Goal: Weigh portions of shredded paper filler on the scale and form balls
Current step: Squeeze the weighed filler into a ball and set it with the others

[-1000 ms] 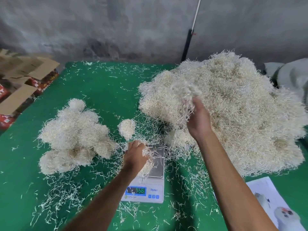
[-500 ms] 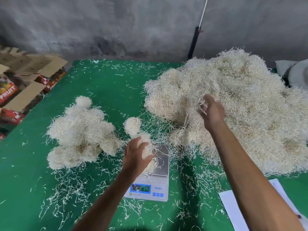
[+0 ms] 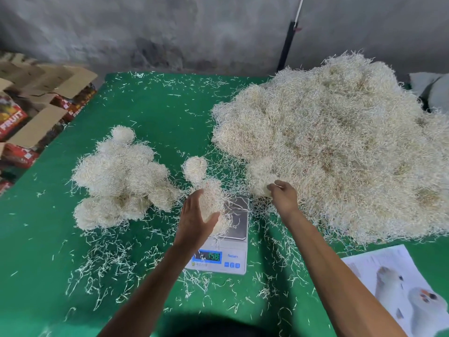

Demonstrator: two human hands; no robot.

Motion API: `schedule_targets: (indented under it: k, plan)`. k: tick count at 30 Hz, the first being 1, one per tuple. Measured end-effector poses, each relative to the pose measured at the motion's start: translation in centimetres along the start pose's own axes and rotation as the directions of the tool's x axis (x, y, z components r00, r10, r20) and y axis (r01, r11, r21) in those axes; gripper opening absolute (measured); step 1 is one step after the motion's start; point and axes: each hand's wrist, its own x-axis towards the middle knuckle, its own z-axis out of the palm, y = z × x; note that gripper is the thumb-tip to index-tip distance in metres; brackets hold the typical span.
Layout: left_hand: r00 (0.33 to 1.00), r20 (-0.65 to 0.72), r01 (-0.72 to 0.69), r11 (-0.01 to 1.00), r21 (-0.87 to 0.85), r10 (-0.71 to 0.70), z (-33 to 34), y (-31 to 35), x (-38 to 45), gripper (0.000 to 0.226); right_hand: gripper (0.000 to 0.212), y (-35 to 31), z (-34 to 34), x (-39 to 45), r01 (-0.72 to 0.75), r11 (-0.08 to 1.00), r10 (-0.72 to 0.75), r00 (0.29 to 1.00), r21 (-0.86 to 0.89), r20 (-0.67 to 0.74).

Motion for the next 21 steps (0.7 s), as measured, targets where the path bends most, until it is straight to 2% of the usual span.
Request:
schedule_targets:
  k: [2,4,7,10,14,21]
  plan:
    - [0.998,0.022,0.056,0.998,-0.029,-0.056,-0.6,-0.2,-0.5,0.079,0.042,1.0,0.9,-0.8,-0.017,1.0,0.016,1.0,0.01,0.019]
    - [0.998,0.018,0.053,0.998,-0.016,-0.053,-1.2,-0.6,-0.9,0.075,0.037,2.0,1.8,-1.6,-0.029,1.0,0.029,0.999,0.01,0.029]
    - [0.999,0.007,0.053,0.999,0.004,-0.053,-2.1,-1.2,-1.6,0.067,0.018,3.2,2.9,-2.9,-0.021,0.999,0.018,0.997,0.037,0.076]
    - [0.997,-0.019,0.075,0.995,-0.061,-0.076,-2.7,-1.8,-2.5,0.06,0.007,4.1,3.6,-3.7,-0.025,0.999,0.021,0.996,0.048,0.089]
    - [0.997,-0.051,0.057,0.997,-0.05,-0.059,-3.2,-2.5,-3.5,0.054,0.008,4.8,4.3,-4.2,-0.072,0.994,0.062,0.991,0.086,0.115]
    - [0.996,-0.058,0.062,0.996,-0.071,-0.066,-3.9,-2.7,-4.7,0.047,0.007,5.0,4.8,-4.9,-0.045,0.995,0.031,0.989,0.09,0.144]
